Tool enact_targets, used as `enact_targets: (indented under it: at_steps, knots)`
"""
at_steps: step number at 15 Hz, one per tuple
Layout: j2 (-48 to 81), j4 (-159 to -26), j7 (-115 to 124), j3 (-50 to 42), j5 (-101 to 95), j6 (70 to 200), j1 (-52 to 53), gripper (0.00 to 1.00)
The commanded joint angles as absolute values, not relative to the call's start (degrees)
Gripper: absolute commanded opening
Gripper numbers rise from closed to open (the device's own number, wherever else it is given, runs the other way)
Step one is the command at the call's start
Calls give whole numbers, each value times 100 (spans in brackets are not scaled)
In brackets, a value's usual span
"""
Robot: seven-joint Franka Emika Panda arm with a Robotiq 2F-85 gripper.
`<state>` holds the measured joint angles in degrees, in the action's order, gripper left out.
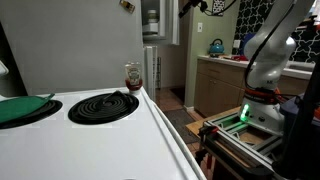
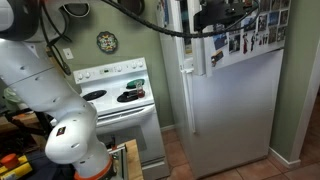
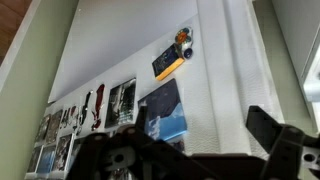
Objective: Open both refrigerator doors
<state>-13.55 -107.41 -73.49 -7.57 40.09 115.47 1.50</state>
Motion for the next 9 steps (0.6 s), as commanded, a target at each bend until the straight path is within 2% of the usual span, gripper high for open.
enact_targets:
  at_steps: [1,9]
  knots:
    - [-1263,-10478,-7771,-963,4259,11108,104,100]
    - [-1050,-9688,-8598,-1436,4693,9641,-191,100]
